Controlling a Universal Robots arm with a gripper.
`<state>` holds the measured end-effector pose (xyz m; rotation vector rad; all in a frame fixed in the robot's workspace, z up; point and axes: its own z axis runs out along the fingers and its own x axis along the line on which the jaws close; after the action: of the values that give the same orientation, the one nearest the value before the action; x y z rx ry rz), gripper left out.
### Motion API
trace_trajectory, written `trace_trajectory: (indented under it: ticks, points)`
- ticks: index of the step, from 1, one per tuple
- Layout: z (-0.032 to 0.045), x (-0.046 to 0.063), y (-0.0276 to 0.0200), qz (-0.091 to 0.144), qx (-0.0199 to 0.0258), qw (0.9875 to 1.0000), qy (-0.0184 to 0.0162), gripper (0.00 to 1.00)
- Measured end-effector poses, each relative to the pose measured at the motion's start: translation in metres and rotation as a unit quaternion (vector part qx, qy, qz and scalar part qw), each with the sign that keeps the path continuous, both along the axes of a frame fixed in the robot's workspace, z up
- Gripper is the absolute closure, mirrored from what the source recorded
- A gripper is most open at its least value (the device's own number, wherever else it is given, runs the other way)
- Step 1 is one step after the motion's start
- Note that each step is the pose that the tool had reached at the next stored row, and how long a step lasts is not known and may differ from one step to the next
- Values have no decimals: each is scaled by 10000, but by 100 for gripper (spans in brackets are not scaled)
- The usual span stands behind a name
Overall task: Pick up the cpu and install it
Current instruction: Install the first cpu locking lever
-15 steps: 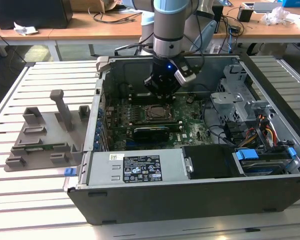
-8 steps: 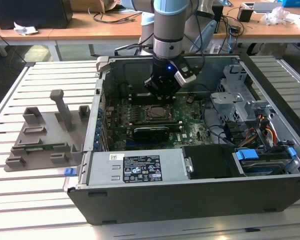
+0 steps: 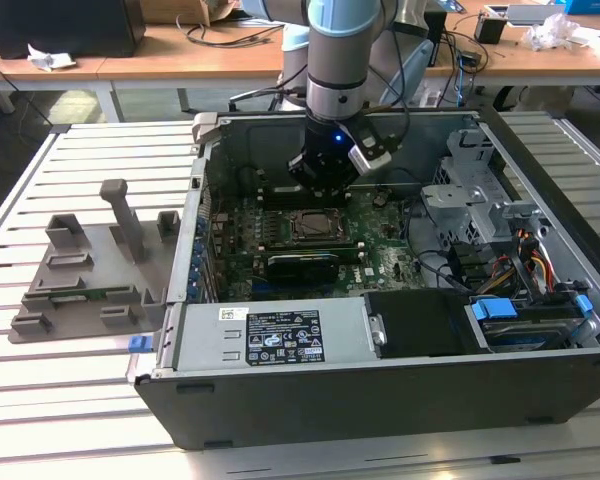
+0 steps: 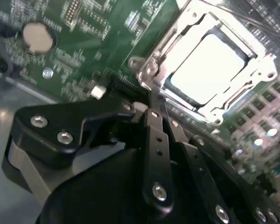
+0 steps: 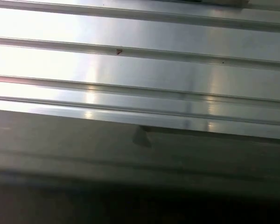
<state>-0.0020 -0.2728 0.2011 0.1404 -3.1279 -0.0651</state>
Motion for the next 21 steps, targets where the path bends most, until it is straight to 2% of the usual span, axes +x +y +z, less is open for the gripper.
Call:
trace_trajectory:
  ticks: [2, 3, 4, 5, 6, 7, 8, 10, 11, 14, 16, 20, 21]
  points:
    - [13, 0, -1, -1, -1, 10000, -1, 89]
    - [32, 0, -2, 0, -16, 10000, 0, 89]
    - [47, 1, -7, 1, -55, 10000, -1, 89]
    - [55, 0, -16, 0, -116, 9999, -1, 89]
    - [59, -1, -30, -1, -232, 9997, -1, 89]
    - [59, 0, -37, 0, -318, 9995, -1, 89]
    - [59, 0, -56, 0, -445, 9990, -2, 89]
    - [60, -1, -91, 1, -520, 9986, -1, 89]
    - [60, -1, -164, 0, -550, 9985, -1, 89]
    - [59, -1, -275, 0, -556, 9985, -2, 89]
    - [72, -2, -317, 0, -557, 9984, -1, 89]
    - [225, -1, -316, 0, -557, 9984, -2, 89]
    - [285, -1, -317, 0, -557, 9984, -1, 89]
